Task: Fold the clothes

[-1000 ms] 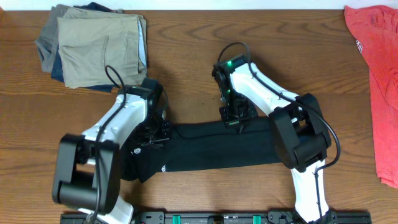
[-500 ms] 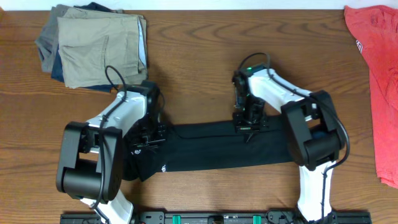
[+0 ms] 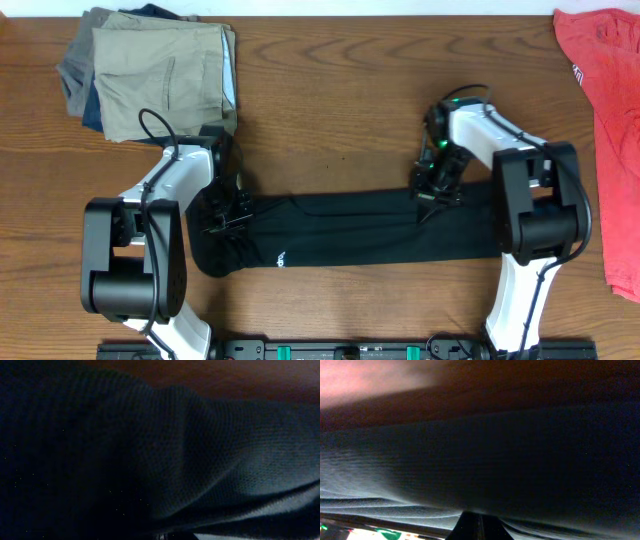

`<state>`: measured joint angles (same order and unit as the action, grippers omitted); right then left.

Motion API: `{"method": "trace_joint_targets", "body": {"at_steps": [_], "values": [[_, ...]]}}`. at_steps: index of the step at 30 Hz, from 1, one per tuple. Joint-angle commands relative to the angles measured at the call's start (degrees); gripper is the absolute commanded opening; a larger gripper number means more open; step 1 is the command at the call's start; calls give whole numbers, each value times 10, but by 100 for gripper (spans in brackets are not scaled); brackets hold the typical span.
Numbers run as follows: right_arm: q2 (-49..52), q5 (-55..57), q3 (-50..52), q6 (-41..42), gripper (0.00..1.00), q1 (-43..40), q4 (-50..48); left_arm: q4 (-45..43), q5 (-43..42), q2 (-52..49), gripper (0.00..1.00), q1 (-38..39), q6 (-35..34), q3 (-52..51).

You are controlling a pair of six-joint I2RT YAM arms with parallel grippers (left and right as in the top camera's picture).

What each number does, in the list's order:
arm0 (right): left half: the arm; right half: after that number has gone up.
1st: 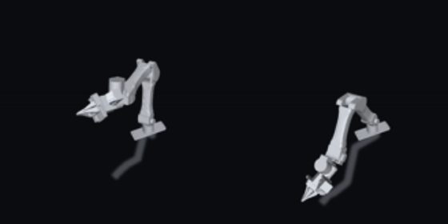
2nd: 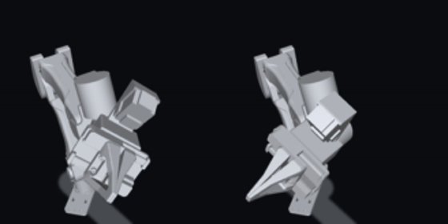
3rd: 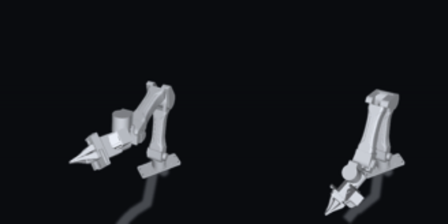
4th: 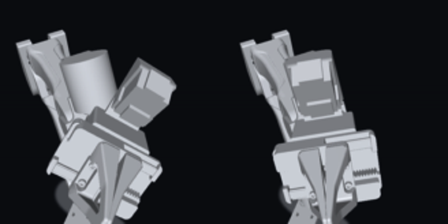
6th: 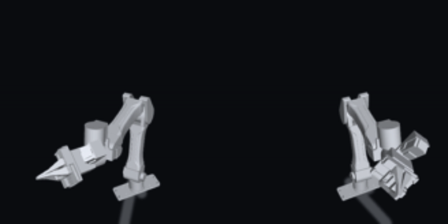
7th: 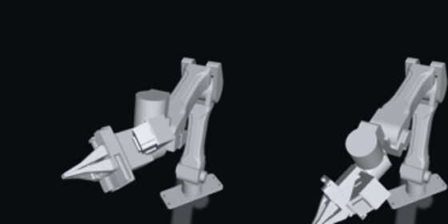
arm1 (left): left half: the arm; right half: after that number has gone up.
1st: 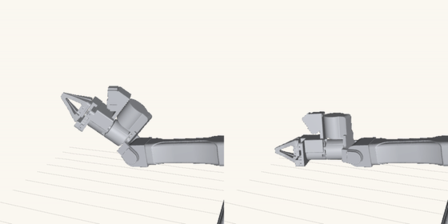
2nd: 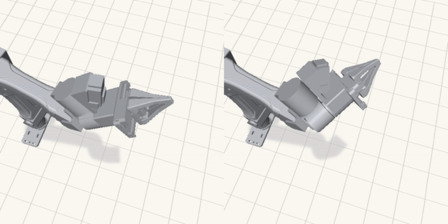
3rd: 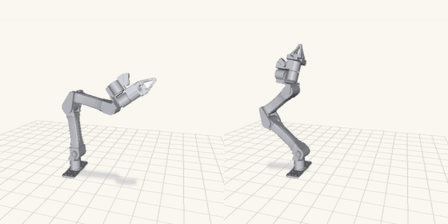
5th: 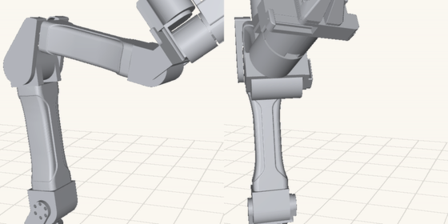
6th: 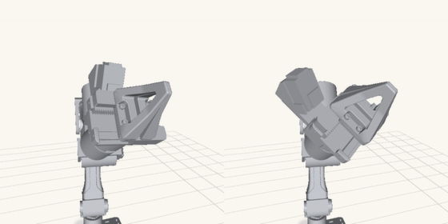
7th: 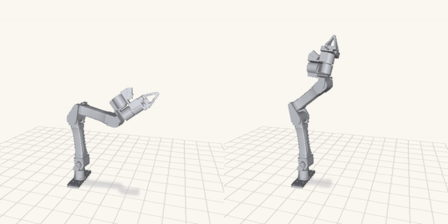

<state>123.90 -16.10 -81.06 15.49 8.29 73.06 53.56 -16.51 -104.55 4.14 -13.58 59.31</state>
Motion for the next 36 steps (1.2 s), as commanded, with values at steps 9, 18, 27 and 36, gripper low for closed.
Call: {"method": "trace_joint_targets", "body": {"at_steps": [9,18,27,36], "values": [[-9,146,-56,2,1,-92,15,14,-7,5,6,50,-44,72],[-174,159,-50,12,18,-141,24,89,44,92,6,27,-47,126],[-211,171,-40,-3,99,-255,2,145,71,127,77,16,-45,122],[-211,79,52,-64,99,-354,-131,142,71,127,92,16,-45,87]]}}
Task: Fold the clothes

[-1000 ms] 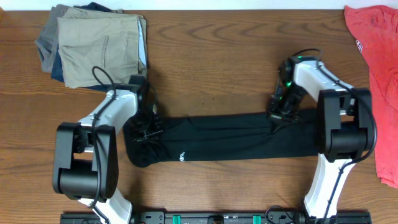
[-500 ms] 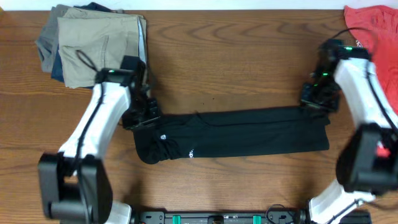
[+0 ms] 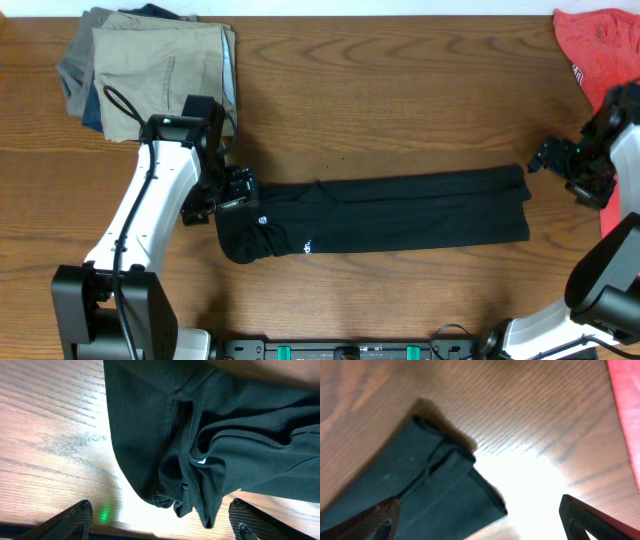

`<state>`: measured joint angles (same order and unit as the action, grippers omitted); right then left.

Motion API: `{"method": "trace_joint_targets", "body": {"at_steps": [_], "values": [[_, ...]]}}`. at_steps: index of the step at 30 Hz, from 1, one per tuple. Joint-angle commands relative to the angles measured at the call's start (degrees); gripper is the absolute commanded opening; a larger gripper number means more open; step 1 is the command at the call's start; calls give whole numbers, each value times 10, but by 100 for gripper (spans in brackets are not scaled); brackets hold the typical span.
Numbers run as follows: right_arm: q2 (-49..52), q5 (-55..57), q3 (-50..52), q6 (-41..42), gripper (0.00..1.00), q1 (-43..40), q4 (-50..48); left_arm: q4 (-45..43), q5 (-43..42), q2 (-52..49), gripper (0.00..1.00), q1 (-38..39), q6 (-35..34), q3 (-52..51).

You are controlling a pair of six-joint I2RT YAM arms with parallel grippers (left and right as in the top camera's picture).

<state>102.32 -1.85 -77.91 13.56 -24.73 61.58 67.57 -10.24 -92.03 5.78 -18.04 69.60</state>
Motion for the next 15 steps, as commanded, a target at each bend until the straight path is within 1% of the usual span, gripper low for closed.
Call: {"method": "trace_joint_targets", "body": {"at_steps": [1,7,15], "values": [[5,-84,27,-57,99,-32,-27,0,8,2,93,-1,-1,-20],[5,-182,70,-110,99,-61,-79,-5,8,2,95,-1,-1,-31],[5,-181,148,-111,99,-50,-144,-8,4,2,95,-1,-1,-31]]}}
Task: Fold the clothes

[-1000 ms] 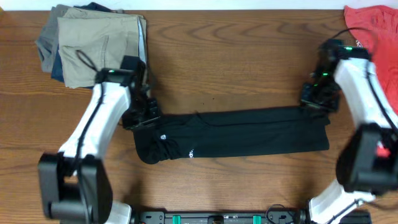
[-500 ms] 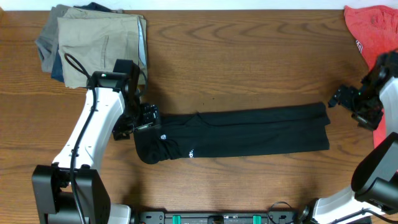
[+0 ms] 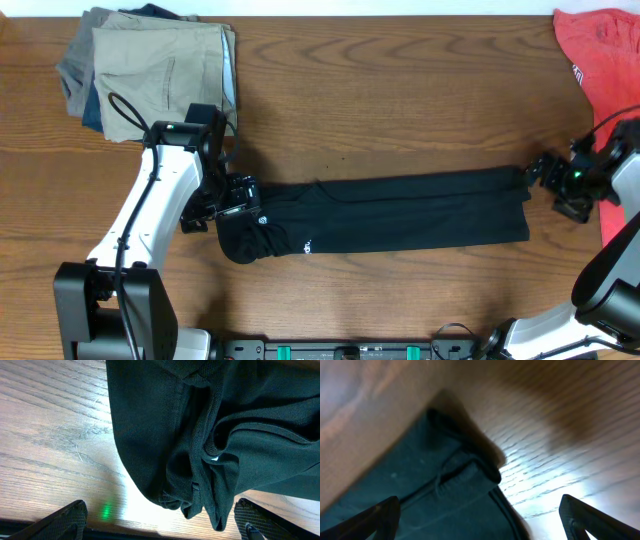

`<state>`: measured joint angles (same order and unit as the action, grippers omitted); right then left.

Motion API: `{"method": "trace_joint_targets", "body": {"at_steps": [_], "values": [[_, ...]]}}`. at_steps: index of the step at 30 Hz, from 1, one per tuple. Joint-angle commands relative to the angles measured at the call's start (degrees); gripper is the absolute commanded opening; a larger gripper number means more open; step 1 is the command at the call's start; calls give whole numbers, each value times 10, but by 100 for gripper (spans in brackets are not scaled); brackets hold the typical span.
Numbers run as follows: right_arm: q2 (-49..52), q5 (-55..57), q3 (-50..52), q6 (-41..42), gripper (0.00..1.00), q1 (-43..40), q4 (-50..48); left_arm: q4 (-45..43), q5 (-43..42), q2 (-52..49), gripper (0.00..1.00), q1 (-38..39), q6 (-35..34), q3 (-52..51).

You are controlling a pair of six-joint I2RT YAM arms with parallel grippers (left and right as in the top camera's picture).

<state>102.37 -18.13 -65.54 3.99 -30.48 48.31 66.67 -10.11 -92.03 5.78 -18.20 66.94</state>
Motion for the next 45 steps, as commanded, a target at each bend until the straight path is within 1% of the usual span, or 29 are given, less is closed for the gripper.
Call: {"method": "trace_joint_targets", "body": {"at_steps": [1,6,10,13,15,20,24,25,28,31,35,36,40,42,43,45], "values": [[4,-19,34,-15,98,9,-20,1,3,2,95,-1,1,-4],[4,-19,79,-15,96,10,-66,-1,3,2,95,-1,1,-4],[4,-31,100,-16,93,11,-82,-8,3,2,95,-1,0,-4],[4,-54,113,-15,82,15,-90,-14,3,2,95,-1,1,-4],[4,-61,119,-16,78,21,-90,-14,3,2,95,-1,0,-4],[4,-61,121,-20,77,46,-87,-14,3,2,95,-1,1,-4],[4,-60,121,-20,73,66,-87,-14,3,2,95,-1,1,-5],[4,-57,121,-20,71,69,-87,-14,3,2,95,-1,1,-5],[4,-41,121,-19,57,70,-87,-14,3,2,95,-1,1,-5],[4,-27,120,-19,48,69,-87,-14,3,2,95,-1,1,-5],[4,-22,118,-14,40,67,-86,-14,3,2,95,-1,1,-5],[4,-22,116,-10,36,66,-84,-14,3,2,95,-1,1,-5],[4,-21,97,-10,16,59,-75,-14,3,2,95,-1,1,-5],[4,-15,80,-9,4,55,-59,-14,3,2,95,-1,1,-5],[4,-13,69,-8,1,53,-46,-14,3,2,95,-1,1,-5],[4,-10,47,-8,1,50,-23,-15,3,2,95,-1,1,-5]]}}
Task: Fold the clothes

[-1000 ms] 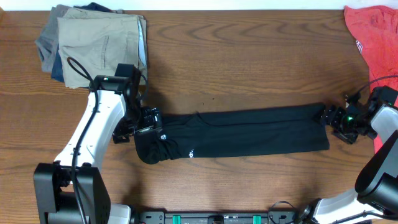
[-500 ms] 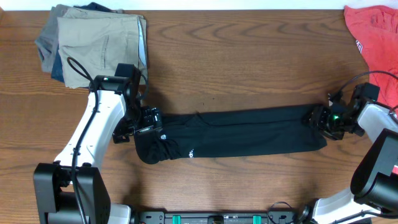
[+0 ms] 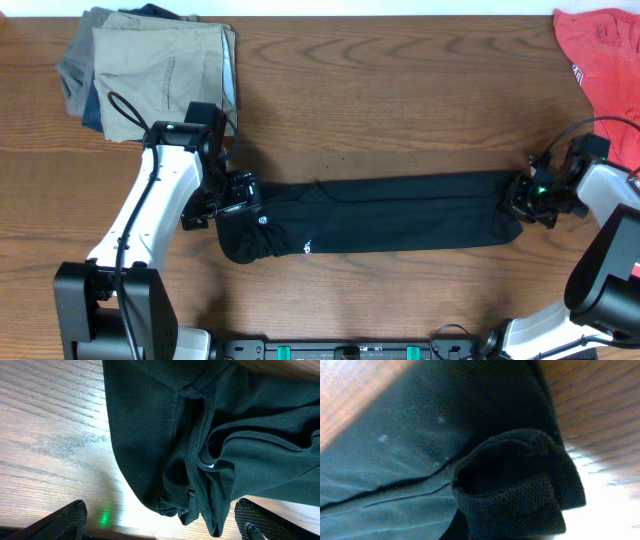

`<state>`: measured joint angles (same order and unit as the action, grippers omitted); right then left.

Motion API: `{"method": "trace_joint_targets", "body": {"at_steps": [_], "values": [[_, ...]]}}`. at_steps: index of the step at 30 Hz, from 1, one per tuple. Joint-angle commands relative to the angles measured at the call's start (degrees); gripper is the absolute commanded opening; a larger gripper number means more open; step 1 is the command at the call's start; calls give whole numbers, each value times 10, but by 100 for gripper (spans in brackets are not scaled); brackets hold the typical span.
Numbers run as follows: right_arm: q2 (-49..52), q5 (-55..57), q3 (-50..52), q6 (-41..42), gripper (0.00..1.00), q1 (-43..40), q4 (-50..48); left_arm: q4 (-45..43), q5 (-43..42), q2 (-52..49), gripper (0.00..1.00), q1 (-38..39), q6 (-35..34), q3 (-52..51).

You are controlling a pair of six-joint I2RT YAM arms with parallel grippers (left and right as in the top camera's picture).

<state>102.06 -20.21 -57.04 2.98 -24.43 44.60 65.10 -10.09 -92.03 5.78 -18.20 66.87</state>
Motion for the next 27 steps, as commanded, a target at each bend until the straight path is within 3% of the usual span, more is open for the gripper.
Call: {"method": "trace_joint_targets", "body": {"at_steps": [1,6,17,27], "values": [[7,16,-48,5,1,-11,26,0,3,2,95,-1,1,-4],[-2,72,-95,41,1,-11,81,0,3,2,95,-1,1,-4],[-113,73,-109,43,1,0,142,-10,3,2,95,-1,1,-4],[-179,71,-108,42,1,114,175,-20,3,2,95,-1,0,-4]]}}
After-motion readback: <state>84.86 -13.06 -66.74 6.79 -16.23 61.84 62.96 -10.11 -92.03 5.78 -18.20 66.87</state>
